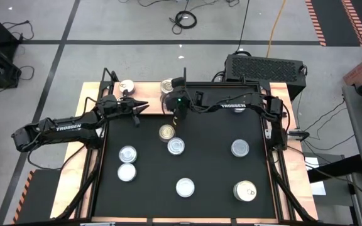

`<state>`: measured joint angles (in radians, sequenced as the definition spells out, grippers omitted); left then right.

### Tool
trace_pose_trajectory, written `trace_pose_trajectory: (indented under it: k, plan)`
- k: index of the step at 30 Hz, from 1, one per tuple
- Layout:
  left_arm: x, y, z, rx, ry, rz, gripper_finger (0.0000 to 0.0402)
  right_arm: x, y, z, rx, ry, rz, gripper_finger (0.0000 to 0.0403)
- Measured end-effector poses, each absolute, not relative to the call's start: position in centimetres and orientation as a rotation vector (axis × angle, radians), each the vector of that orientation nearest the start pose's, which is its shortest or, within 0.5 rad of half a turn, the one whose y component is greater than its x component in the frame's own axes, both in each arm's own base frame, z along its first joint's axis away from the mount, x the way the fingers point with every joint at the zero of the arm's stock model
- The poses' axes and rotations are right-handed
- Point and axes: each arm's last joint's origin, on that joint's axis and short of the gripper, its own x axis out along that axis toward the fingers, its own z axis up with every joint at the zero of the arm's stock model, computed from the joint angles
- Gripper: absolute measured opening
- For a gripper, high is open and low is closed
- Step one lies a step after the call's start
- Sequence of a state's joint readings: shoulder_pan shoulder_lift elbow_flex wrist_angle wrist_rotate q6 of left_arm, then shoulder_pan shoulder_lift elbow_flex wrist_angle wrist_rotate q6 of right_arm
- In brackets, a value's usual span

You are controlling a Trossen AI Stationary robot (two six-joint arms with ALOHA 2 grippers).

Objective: Stack canned seafood by type on shelf
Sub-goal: Stack the blue-pink tuna can on top of the other blue-pink tuna can on the shelf

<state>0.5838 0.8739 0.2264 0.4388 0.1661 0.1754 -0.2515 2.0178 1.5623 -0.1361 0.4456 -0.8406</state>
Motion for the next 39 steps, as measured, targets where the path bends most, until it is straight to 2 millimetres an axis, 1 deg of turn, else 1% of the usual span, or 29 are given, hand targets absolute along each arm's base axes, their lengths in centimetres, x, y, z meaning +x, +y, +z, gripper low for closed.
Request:
trace_pose_trajectory:
  k: [4, 14, 17, 22, 26, 28, 30, 32, 35, 37, 39]
  plan:
    - [15.0, 9.4, 18.6, 0.108, 0.238, 0.407, 0.0072, 44.4, -13.3, 22.6, -0.842, 0.851, -0.376, 0.0000]
    - [14.8, 9.6, 18.5, 0.104, 0.250, 0.427, 0.0072, 44.6, -13.7, 22.4, -0.840, 0.845, -0.395, 0.0000]
    - [14.8, 9.6, 18.5, 0.103, 0.250, 0.427, 0.0072, 44.7, -13.4, 22.4, -0.848, 0.840, -0.397, 0.0000]
    - [14.8, 9.6, 18.5, 0.103, 0.251, 0.426, 0.0072, 45.3, -11.9, 22.8, -0.876, 0.858, -0.406, 0.0000]
    - [14.8, 9.6, 18.4, 0.100, 0.260, 0.425, 0.0072, 45.8, -9.1, 24.8, -0.898, 0.908, -0.443, 0.0000]
    - [14.8, 9.6, 18.4, 0.099, 0.260, 0.425, 0.0072, 45.8, -7.6, 25.7, -0.899, 0.953, -0.424, 0.0000]
    - [14.8, 9.6, 18.4, 0.099, 0.258, 0.427, 0.0072, 45.8, -6.5, 26.9, -0.880, 0.968, -0.408, 0.0000]
    - [14.8, 9.7, 18.6, 0.092, 0.231, 0.438, 0.0072, 46.0, -5.4, 28.6, -0.849, 0.934, -0.403, 0.0000]
    - [14.9, 9.7, 19.1, 0.084, 0.175, 0.449, 0.0072, 45.4, -3.4, 32.1, -0.828, 0.889, -0.386, 0.0000]
    - [15.1, 9.9, 19.7, 0.090, 0.154, 0.451, 0.0072, 44.5, -2.3, 34.4, -0.796, 0.856, -0.380, 0.0000]
    - [15.7, 10.3, 20.7, 0.118, 0.166, 0.450, 0.0072, 42.9, -1.6, 36.5, -0.742, 0.848, -0.387, 0.0000]
